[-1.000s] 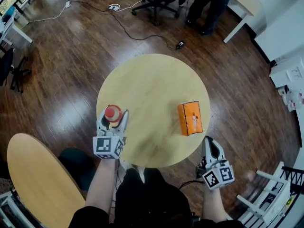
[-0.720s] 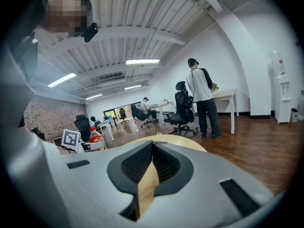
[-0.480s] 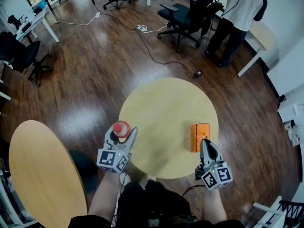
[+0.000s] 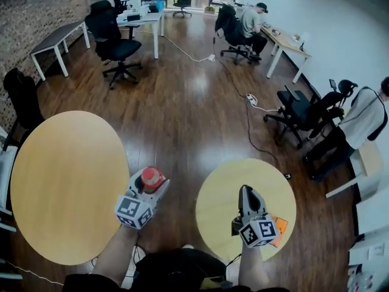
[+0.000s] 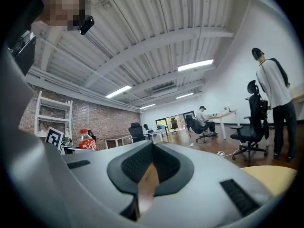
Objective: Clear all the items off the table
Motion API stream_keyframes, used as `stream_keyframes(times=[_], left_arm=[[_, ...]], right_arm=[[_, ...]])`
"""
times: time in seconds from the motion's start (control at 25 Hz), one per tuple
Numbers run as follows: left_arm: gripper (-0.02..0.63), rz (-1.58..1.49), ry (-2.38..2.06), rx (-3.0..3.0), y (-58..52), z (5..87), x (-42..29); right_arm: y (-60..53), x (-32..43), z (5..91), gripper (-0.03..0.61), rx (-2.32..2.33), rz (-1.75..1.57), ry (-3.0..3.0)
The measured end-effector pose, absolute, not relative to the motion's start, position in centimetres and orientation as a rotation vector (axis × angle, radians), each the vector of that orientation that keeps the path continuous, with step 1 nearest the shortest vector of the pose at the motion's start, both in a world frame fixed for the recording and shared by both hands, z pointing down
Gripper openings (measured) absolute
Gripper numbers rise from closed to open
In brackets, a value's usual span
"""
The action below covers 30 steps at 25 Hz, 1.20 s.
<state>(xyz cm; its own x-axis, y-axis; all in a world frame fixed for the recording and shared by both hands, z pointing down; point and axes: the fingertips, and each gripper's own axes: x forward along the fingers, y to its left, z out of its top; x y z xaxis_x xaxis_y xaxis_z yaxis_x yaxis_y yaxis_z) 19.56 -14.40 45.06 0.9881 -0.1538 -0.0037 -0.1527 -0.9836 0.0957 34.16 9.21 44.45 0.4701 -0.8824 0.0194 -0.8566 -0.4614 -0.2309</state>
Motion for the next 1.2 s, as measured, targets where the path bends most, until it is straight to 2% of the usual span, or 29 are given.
stream_keyframes(times=[0.32,0.56,0.92,1.2], left_arm=[[0.307,-0.073,-0.694,2.971,-24.5,44.2,4.0],[0.307,-0.086,-1.003,2.891,-29.2,43.9,-8.8],[0.308,-0.073,-1.558,2.652,-29.6,44.9,-30.9],[0.308,-0.06,-1.779,2.499,-28.4,45.5,-40.8]], right_arm=[[-6.0,26.2,42.5,0.005,-2.317,-0.216,1.86],[-17.2,16.4,41.4,0.005,-2.125,-0.212,2.151],[-28.1,-1.4,44.6,0.005,-1.729,-0.307,2.526],[-30.8,-13.6,45.3,0.005,-1.478,-0.277,2.764]])
